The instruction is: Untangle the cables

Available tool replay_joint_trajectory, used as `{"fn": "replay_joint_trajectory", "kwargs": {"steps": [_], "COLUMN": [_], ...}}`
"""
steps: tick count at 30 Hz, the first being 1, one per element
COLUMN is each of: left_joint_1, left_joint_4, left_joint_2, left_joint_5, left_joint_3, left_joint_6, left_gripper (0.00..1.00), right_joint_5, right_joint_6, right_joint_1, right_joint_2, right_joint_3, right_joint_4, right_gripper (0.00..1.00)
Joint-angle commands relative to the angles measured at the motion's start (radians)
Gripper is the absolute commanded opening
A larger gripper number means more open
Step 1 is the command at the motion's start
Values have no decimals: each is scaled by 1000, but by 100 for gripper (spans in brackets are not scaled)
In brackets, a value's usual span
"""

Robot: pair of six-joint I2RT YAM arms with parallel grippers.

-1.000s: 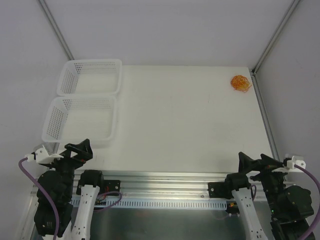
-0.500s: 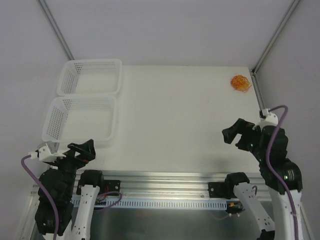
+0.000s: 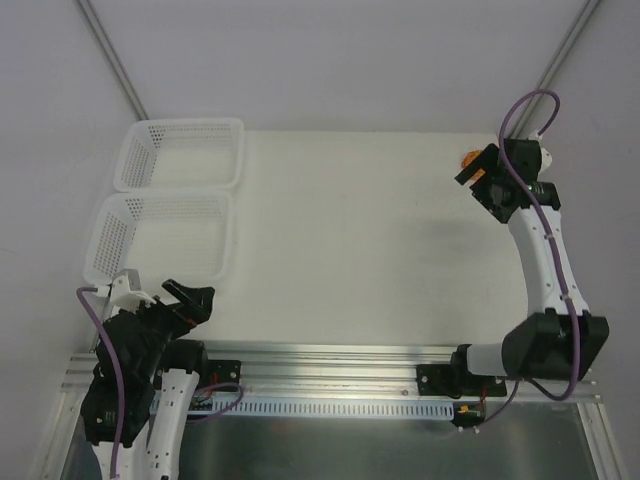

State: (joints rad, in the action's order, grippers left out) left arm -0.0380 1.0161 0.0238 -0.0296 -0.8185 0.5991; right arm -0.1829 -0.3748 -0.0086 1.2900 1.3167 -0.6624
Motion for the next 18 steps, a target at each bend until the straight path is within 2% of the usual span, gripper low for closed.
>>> {"fn": "replay_joint_trajectory", "kwargs": {"steps": [1, 5, 12, 18], "left_joint_1": [6, 6, 6, 6], "left_joint_4": [-24, -60, -134, -151], "left_joint_2": [96, 194, 257, 301], "left_joint_5": [-58, -50, 16, 23], "left_joint_3": [13, 9, 21, 38], "left_joint_6": [48, 42, 54, 60], "left_gripper": [99, 99, 99, 99], "right_joint_5": [49, 120, 120, 68], "right_joint_6": [-99, -171, -279, -403], "right_joint_1": [-91, -178, -220, -231], "right_joint_2": [211, 446, 806, 978], "right_joint_3": [119, 244, 505, 599], "right_joint_4": [203, 312, 411, 500], "right_gripper": [100, 100, 100, 98]}}
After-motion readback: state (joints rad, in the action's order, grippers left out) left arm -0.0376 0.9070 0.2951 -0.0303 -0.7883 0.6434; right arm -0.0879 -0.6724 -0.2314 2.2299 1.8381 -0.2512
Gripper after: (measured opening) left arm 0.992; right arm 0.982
